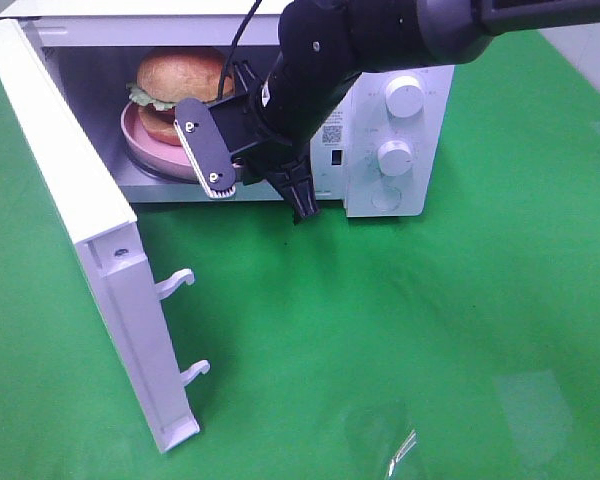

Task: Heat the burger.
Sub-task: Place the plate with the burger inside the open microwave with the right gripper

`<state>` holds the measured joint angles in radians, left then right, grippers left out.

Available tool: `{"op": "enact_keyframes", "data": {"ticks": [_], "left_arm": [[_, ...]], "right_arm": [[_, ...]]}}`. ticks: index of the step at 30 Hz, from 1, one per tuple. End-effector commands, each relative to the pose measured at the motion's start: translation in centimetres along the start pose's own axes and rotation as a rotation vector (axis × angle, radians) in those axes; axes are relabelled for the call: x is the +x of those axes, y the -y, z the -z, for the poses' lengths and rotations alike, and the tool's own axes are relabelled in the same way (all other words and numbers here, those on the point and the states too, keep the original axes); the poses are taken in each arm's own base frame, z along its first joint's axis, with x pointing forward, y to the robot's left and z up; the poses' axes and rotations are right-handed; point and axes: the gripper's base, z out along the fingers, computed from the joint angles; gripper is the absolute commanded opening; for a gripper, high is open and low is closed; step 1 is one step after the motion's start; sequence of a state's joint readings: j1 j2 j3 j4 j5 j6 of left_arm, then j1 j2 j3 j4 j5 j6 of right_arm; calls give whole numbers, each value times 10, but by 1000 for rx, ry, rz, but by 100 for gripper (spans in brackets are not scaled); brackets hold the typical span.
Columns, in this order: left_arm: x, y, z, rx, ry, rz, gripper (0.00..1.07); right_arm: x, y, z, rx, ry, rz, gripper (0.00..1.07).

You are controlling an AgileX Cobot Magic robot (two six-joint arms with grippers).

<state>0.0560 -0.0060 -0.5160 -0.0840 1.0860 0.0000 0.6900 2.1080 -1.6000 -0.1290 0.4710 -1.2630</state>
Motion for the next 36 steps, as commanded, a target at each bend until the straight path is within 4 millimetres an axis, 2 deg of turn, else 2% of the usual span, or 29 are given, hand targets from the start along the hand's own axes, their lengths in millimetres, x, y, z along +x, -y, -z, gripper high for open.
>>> {"op": "enact_keyframes", "data": {"ticks": [1, 13, 26, 36], "left_arm": [[0, 1, 2, 3, 32, 3, 100], [0, 1, 2, 3, 32, 3, 100], [0, 1, 2, 3, 32, 3, 100], [0, 1, 2, 3, 32, 3, 100]], "right_arm": [[-3, 20, 4, 89, 16, -1, 1], [-7, 32, -15, 108, 17, 2, 2], [-5, 23, -39, 72, 9, -7, 4], [7, 25, -42, 77, -12, -20, 6]]}}
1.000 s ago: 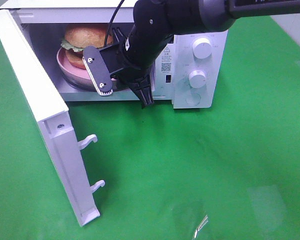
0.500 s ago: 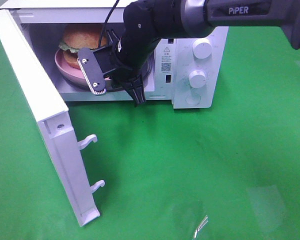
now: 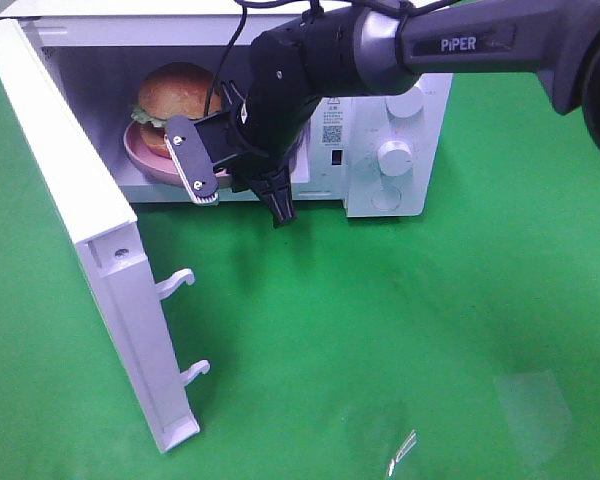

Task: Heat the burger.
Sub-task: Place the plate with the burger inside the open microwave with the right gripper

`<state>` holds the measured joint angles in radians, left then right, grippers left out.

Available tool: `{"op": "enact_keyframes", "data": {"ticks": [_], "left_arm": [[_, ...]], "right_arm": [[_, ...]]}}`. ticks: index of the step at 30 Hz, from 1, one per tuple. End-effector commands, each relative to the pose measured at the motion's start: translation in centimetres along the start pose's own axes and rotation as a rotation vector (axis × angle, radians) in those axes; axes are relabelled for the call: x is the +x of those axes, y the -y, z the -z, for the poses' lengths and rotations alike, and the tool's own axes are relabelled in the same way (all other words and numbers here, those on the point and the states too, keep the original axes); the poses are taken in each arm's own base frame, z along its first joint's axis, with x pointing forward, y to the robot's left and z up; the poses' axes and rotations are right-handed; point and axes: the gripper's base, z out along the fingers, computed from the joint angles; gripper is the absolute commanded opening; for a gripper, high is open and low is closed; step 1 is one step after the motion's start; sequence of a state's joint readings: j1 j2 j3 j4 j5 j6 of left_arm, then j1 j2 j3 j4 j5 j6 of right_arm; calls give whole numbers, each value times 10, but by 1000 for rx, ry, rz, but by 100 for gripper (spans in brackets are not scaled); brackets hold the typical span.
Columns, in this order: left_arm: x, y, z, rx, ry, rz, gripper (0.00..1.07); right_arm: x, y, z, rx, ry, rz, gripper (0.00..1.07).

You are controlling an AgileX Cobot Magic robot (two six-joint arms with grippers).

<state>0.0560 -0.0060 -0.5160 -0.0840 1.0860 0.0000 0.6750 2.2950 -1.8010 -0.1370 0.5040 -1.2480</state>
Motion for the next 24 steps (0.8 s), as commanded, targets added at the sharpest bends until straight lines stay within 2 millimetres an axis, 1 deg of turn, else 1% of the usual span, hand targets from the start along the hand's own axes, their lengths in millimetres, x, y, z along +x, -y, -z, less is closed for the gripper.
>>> {"op": "enact_keyframes", "data": {"ticks": [1, 9, 10, 13, 14, 15, 16, 17, 18, 19, 20, 21, 22, 23, 24], "left_arm": [[0, 1, 2, 3, 32, 3, 100], [0, 1, 2, 3, 32, 3, 100], [0, 1, 2, 3, 32, 3, 100], [0, 1, 2, 3, 32, 3, 100], [0, 1, 2, 3, 32, 3, 100], [0, 1, 2, 3, 32, 3, 100], [0, 1, 2, 3, 32, 3, 100], [0, 1, 2, 3, 32, 3, 100], [0, 1, 2, 3, 32, 3, 100], [0, 1, 2, 3, 32, 3, 100], [0, 1, 2, 3, 32, 3, 100], [0, 1, 2, 3, 32, 3, 100], [0, 1, 2, 3, 32, 3, 100], [0, 1, 2, 3, 32, 3, 100], [0, 1, 2, 3, 32, 3, 100]], "right_arm": [[3, 16, 10, 92, 8, 1, 6], [3, 19, 10, 120, 14, -18, 10], [7, 20, 10, 129, 12, -27, 11], [8, 21, 10, 133, 13, -33, 13], [8, 21, 10, 137, 15, -48, 17], [8, 21, 10, 137, 15, -48, 17], [8, 21, 10, 139, 16, -58, 23], [7, 21, 10, 138, 17, -56, 31], [7, 21, 10, 138, 17, -56, 31], [7, 21, 10, 138, 17, -56, 35], [7, 21, 10, 138, 17, -56, 35], [7, 21, 10, 137, 17, -60, 41], [7, 21, 10, 137, 17, -60, 41], [7, 21, 10, 136, 18, -76, 46], [7, 21, 10, 136, 18, -76, 46]]}}
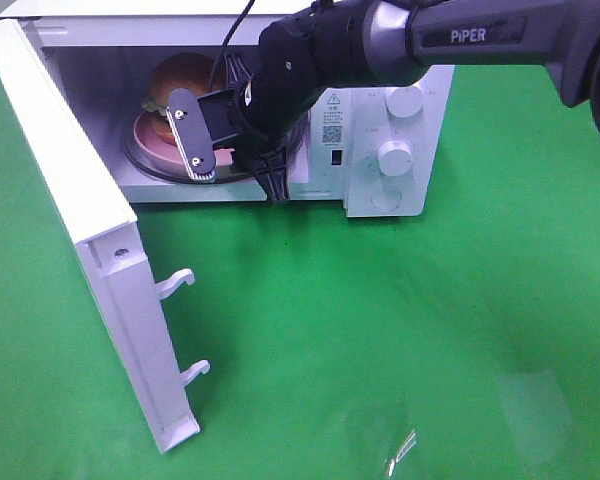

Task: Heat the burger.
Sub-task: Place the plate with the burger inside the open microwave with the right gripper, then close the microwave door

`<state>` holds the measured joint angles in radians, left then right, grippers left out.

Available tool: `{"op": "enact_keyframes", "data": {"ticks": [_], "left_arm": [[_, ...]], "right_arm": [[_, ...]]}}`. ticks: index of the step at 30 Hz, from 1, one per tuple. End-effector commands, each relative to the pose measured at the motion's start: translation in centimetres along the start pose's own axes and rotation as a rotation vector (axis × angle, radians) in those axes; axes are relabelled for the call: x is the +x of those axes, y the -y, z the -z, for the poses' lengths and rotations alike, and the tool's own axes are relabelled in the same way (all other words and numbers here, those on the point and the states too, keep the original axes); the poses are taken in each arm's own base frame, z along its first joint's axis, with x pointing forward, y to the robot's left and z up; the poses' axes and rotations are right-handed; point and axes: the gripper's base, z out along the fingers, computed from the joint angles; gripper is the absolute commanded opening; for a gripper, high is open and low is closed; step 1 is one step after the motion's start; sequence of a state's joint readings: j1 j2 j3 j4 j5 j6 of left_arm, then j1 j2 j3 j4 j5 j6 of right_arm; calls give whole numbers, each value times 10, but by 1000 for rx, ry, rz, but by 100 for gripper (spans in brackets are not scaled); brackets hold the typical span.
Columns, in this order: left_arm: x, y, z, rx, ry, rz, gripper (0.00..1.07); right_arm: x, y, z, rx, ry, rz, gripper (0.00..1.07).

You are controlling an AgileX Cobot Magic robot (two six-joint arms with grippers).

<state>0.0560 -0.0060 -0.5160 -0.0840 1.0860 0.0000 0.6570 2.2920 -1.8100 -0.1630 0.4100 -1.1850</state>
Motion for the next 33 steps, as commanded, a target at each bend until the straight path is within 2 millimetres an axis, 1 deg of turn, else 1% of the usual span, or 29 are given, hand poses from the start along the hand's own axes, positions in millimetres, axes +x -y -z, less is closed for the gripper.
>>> {"op": "enact_keyframes", "data": {"ticks": [1, 9, 11, 12, 13, 16, 18, 23, 25, 28, 29, 31, 32, 33], "left_arm": [[0, 1, 2, 3, 32, 3, 100], [0, 1, 2, 3, 32, 3, 100], [0, 1, 2, 3, 32, 3, 100], [0, 1, 2, 3, 32, 3, 100], [0, 1, 2, 3, 32, 3, 100], [0, 1, 2, 3, 32, 3, 100], [0, 1, 2, 3, 32, 3, 100], [0, 1, 2, 3, 32, 3, 100], [0, 1, 2, 3, 32, 3, 100], [0, 1, 2, 3, 32, 3, 100], [0, 1, 2, 3, 32, 3, 100], [0, 1, 2, 3, 32, 3, 100], [0, 1, 2, 3, 32, 3, 100], [0, 1, 2, 3, 32, 3, 100]], "right_arm": [[0, 7, 6, 26, 4, -34, 49], [-3, 1, 11, -12, -3, -42, 50], [-4, 0, 18, -12, 2, -44, 51], [-4, 0, 18, -12, 2, -44, 51], [-4, 0, 23, -11, 3, -46, 53], [-3, -1, 25, -12, 2, -50, 55], [-2, -7, 33, -31, -1, -48, 61], [-4, -11, 40, -39, 2, -41, 64], [-8, -20, 48, -51, 12, -33, 67], [-8, -23, 53, -57, 16, -40, 68], [-12, -27, 59, -62, 25, -40, 68], [-12, -28, 62, -64, 26, -44, 68], [-15, -33, 67, -72, 32, -35, 68], [-15, -33, 67, -72, 32, -35, 68]]}}
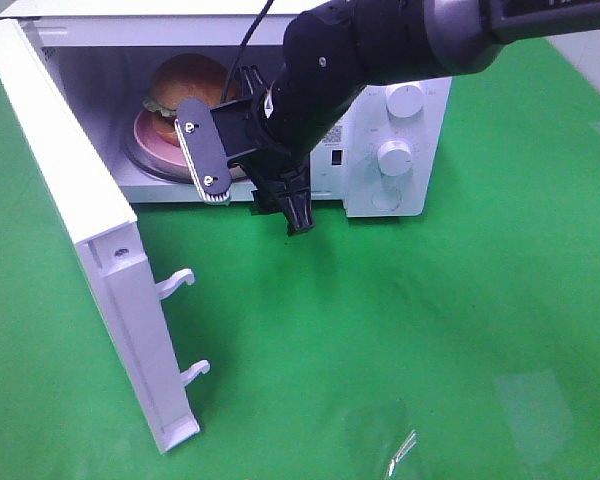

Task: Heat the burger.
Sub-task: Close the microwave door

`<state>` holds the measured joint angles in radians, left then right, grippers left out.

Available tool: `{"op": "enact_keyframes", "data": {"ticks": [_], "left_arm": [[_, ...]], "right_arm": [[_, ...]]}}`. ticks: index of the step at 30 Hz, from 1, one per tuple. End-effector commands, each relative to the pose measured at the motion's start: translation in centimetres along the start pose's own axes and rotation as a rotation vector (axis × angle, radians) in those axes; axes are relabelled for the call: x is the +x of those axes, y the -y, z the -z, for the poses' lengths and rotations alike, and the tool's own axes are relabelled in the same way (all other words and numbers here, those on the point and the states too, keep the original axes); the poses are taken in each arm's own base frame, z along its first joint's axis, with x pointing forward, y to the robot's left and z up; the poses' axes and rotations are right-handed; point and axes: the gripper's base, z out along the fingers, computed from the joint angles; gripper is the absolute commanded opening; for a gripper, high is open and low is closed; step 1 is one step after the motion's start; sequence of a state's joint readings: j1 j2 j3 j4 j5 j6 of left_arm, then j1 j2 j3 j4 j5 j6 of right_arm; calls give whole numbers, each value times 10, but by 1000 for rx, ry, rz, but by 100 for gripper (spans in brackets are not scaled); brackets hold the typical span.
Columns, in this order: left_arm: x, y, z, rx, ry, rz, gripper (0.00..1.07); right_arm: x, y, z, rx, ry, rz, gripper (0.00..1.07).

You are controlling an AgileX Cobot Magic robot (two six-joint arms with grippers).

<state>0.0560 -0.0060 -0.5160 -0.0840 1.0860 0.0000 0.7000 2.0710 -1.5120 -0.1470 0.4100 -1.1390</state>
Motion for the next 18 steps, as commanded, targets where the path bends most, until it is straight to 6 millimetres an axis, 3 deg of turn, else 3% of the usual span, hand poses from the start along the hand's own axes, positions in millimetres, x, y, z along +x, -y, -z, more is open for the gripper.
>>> {"op": "enact_keyframes", "data": {"ticks": [1, 9, 18], "left_arm": [[0, 1, 2, 3, 32, 3, 100], [0, 1, 2, 3, 32, 3, 100], [0, 1, 2, 3, 32, 3, 100]], "right_arm": [[-5, -4, 18, 11, 20, -20, 68], [-10, -14, 37, 6, 33, -123, 68], [-3, -27, 68, 6, 33, -262, 68]]}}
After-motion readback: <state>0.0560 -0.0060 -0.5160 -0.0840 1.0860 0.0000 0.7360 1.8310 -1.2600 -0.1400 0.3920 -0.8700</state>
